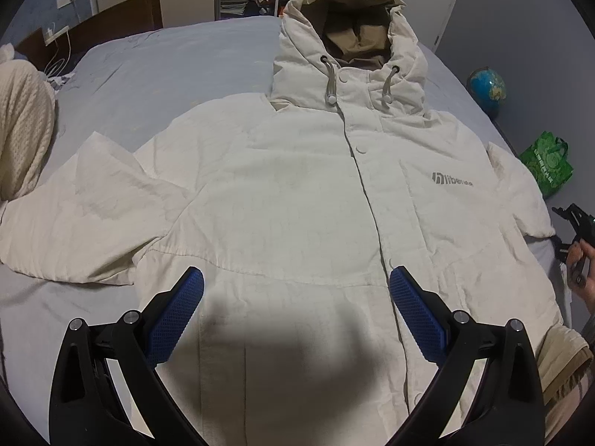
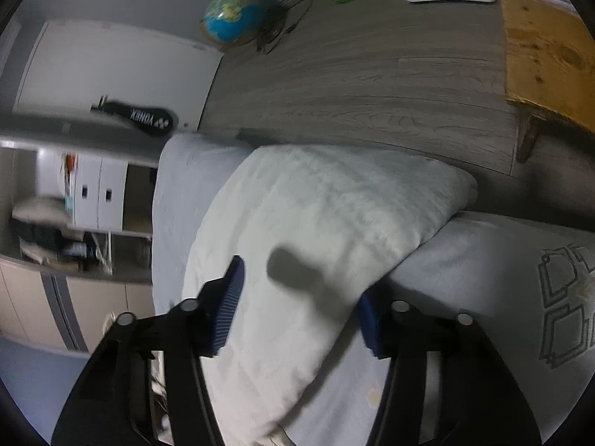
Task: Fold large clothes
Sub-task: 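Grasp the jacket sleeve cuff with the right tool and lift it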
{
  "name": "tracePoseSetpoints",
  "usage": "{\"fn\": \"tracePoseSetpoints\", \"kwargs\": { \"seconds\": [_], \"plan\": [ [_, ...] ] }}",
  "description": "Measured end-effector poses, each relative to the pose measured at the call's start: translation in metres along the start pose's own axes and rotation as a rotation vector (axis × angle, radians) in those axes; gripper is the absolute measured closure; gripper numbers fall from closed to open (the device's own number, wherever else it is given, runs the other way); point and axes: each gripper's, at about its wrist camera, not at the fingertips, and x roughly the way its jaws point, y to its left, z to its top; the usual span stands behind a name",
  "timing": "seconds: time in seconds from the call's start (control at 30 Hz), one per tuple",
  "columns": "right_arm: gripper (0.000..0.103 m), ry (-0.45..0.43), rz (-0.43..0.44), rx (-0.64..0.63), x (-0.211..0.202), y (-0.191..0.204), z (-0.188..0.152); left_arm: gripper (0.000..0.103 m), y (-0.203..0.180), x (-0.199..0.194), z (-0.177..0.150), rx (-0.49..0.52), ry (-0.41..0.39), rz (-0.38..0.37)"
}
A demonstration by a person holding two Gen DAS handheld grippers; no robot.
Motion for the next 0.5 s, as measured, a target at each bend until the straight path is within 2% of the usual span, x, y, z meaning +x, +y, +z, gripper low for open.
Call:
{"fn": "tracePoseSetpoints", "kwargs": {
  "seconds": [0.07,0.17,0.27,0.5],
  "plan": [
    [0.079,-0.015,-0.027,0.016,0.000,-0.003,0.002,0.007,0.000,0.002,0.001,0.001,0.006,0.008],
    [0.090,-0.039,-0.008,0.018,-0.006,-0.004,0.001,0.007,0.002,0.002,0.003,-0.012,0.004,0.006],
    [0.093,-0.071,0.018,-0.021,-0.018,0.007,-0.005,0.007,0.005,-0.001,0.003,-0.028,-0.007,0.000],
    [0.093,-0.100,0.099,-0.167,-0.047,0.065,-0.024,0.007,0.010,-0.009,0.005,-0.061,-0.028,-0.025]
  ]
}}
